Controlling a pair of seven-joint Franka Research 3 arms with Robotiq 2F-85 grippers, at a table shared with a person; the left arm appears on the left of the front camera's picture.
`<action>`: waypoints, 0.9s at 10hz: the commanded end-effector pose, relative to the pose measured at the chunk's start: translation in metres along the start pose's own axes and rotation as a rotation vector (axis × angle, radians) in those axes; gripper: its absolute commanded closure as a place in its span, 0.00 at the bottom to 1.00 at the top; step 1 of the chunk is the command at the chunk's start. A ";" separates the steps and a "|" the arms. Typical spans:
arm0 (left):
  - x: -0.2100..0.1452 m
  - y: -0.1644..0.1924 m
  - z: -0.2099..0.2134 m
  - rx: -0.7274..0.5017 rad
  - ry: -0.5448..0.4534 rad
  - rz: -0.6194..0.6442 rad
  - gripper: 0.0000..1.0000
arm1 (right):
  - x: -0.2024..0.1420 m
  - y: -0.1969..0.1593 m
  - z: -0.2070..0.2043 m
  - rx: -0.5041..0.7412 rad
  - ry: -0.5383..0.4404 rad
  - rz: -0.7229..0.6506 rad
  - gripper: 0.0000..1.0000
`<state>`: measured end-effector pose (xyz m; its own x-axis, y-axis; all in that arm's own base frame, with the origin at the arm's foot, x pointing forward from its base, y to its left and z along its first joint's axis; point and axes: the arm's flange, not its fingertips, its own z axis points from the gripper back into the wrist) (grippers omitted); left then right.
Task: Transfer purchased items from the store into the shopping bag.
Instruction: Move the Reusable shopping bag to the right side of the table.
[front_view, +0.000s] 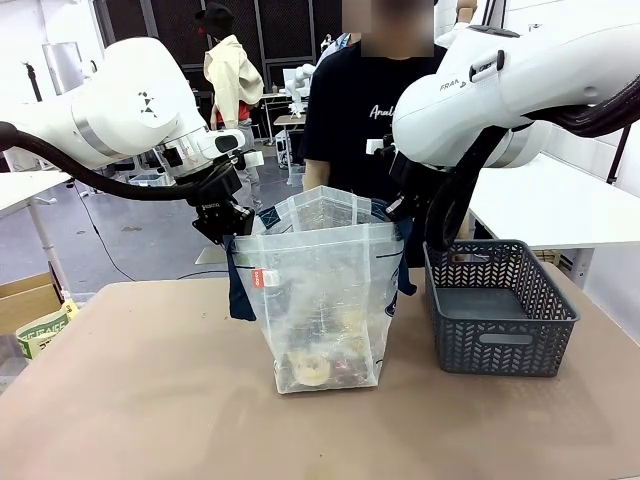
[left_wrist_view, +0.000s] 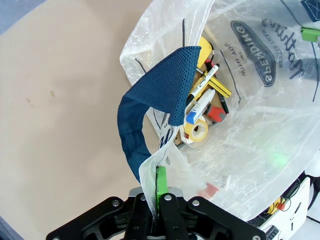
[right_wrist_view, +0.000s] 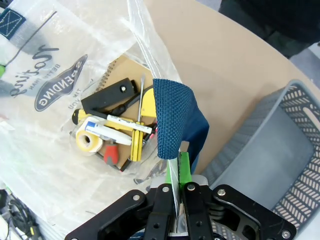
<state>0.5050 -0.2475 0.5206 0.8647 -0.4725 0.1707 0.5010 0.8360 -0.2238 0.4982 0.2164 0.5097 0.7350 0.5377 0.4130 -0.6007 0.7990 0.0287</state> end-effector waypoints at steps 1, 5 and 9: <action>0.000 0.001 0.003 0.002 -0.006 0.003 1.00 | 0.000 -0.001 0.001 -0.003 -0.004 -0.002 1.00; 0.000 0.001 0.003 0.002 -0.006 0.003 1.00 | 0.000 -0.001 0.001 -0.003 -0.004 -0.002 1.00; 0.000 0.001 0.003 0.002 -0.006 0.003 1.00 | 0.000 -0.001 0.001 -0.003 -0.004 -0.002 1.00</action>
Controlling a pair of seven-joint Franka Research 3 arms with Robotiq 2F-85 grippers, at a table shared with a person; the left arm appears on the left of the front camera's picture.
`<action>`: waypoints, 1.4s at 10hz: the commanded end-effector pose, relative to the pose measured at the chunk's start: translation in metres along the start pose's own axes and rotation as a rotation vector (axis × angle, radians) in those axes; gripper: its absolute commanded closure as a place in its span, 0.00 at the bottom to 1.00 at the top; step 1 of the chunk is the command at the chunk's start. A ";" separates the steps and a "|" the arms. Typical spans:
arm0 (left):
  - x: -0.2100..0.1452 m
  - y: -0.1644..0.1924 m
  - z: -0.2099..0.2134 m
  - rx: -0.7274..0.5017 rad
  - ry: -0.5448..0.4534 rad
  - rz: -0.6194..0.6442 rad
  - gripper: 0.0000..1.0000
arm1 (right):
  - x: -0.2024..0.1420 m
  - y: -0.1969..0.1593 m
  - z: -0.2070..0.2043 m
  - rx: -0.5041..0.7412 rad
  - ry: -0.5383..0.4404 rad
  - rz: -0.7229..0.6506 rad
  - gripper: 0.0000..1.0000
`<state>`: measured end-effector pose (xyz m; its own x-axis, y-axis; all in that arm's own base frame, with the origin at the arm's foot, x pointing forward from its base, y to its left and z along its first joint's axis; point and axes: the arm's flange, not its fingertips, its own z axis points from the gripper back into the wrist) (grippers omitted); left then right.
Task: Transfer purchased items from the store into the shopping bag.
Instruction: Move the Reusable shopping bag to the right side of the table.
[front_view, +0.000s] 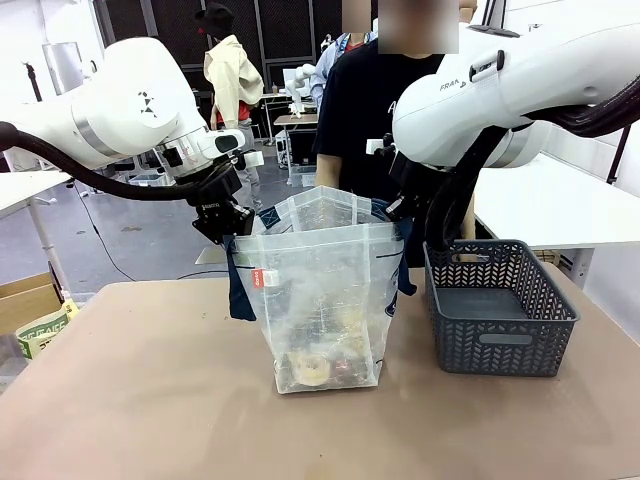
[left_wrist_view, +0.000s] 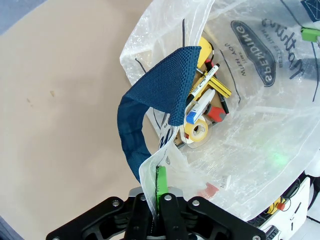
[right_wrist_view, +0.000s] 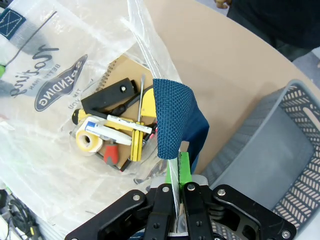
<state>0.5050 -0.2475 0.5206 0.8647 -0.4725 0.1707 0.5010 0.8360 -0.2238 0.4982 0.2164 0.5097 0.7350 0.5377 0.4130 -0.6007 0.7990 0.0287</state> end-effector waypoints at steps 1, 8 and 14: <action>0.000 0.001 0.003 0.002 -0.006 0.003 1.00 | 0.000 -0.001 0.001 -0.003 -0.004 -0.002 1.00; 0.000 0.001 0.003 0.002 -0.006 0.003 1.00 | 0.000 -0.001 0.001 -0.003 -0.004 -0.002 1.00; 0.000 0.001 0.003 0.002 -0.006 0.003 1.00 | 0.000 -0.001 0.001 -0.003 -0.004 -0.002 1.00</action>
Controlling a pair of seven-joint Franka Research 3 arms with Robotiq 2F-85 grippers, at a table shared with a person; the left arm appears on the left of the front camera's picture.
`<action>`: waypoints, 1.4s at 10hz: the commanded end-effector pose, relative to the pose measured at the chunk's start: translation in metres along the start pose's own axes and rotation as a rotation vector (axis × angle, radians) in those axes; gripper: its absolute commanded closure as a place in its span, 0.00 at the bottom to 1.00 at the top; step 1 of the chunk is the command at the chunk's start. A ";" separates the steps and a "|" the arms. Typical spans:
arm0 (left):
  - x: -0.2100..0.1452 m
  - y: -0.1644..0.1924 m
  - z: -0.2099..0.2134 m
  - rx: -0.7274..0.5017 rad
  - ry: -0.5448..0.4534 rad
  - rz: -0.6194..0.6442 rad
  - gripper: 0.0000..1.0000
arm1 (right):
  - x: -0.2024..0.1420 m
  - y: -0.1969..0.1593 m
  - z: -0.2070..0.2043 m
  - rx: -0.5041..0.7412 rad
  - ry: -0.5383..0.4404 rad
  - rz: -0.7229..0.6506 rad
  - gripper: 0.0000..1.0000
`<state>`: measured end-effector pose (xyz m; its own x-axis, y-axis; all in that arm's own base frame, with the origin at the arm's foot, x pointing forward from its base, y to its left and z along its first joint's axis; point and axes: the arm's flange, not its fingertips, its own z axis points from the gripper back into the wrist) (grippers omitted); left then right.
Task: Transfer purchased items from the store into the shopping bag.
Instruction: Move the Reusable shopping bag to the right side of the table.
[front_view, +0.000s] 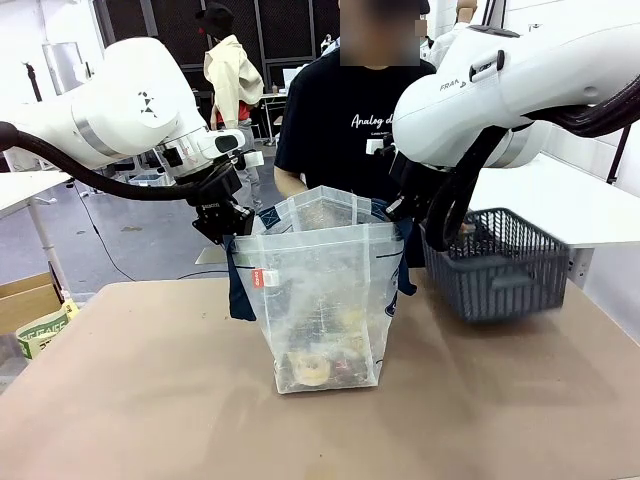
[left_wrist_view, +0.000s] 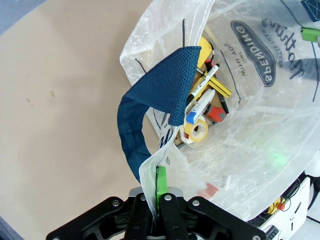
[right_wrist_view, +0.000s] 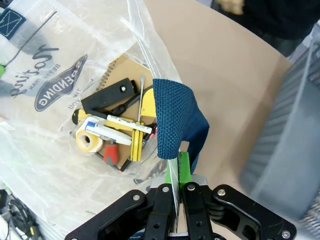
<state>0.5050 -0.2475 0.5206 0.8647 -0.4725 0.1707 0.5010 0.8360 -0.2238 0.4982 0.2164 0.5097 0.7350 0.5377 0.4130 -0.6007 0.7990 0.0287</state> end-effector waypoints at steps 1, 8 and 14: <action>0.000 0.000 0.000 0.000 0.000 0.000 1.00 | 0.000 0.000 0.000 0.000 0.000 0.000 1.00; 0.024 -0.036 0.005 -0.015 -0.017 0.225 1.00 | 0.038 0.032 -0.009 -0.012 0.143 -0.316 1.00; 0.043 -0.060 -0.005 -0.118 -0.019 0.174 1.00 | 0.068 0.046 -0.024 -0.014 0.170 -0.401 1.00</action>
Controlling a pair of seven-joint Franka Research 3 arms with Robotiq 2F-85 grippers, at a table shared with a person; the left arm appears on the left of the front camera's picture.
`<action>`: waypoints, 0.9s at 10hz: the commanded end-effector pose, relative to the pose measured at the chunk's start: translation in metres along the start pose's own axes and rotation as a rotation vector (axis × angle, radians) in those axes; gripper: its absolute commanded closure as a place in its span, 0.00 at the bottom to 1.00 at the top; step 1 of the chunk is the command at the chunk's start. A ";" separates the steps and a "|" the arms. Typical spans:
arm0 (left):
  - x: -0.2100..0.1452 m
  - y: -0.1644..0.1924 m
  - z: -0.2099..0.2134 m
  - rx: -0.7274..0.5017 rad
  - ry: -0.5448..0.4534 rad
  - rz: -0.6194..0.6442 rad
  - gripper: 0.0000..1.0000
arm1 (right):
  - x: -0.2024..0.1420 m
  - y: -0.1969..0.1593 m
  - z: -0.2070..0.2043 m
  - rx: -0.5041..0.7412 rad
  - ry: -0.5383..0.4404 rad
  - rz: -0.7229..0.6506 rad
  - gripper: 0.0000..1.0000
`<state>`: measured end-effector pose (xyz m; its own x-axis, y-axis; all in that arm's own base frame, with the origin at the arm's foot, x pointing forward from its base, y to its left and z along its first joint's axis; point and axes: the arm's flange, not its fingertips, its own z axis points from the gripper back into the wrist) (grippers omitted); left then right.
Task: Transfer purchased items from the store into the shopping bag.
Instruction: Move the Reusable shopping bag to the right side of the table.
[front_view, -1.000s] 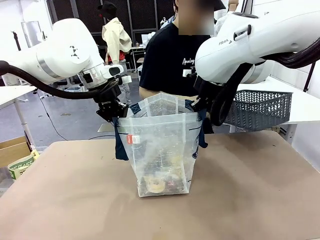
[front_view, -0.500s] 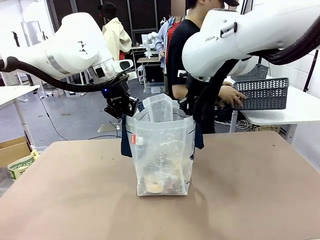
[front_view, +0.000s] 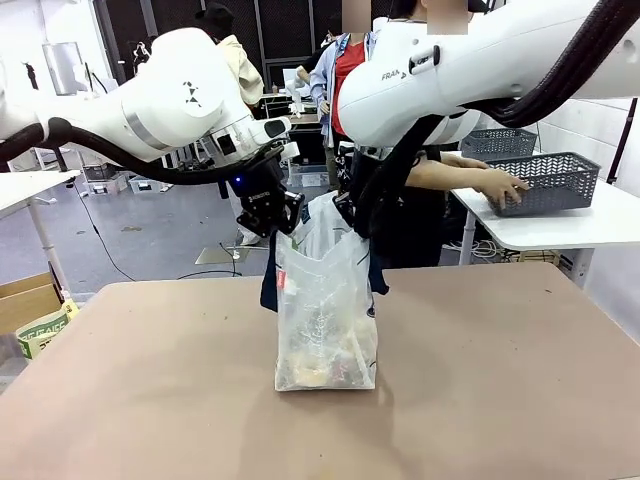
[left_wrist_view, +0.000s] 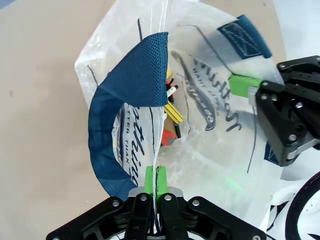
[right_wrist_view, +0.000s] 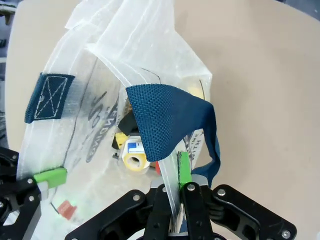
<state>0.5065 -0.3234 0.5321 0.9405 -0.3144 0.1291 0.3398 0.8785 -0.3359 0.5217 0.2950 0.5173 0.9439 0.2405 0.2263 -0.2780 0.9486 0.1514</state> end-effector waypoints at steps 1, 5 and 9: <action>-0.002 0.002 0.000 0.015 0.001 -0.003 1.00 | -0.002 -0.002 0.002 -0.003 -0.004 0.006 1.00; 0.000 -0.010 -0.007 -0.018 -0.011 -0.042 1.00 | 0.003 0.006 -0.003 0.019 -0.008 -0.040 1.00; 0.001 -0.024 -0.014 -0.073 -0.036 -0.086 1.00 | 0.008 0.015 -0.010 0.018 -0.017 -0.082 1.00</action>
<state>0.4976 -0.3512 0.5274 0.9155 -0.3653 0.1684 0.4020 0.8462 -0.3499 0.5205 0.3067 0.5157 0.9558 0.1944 0.2207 -0.2348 0.9563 0.1743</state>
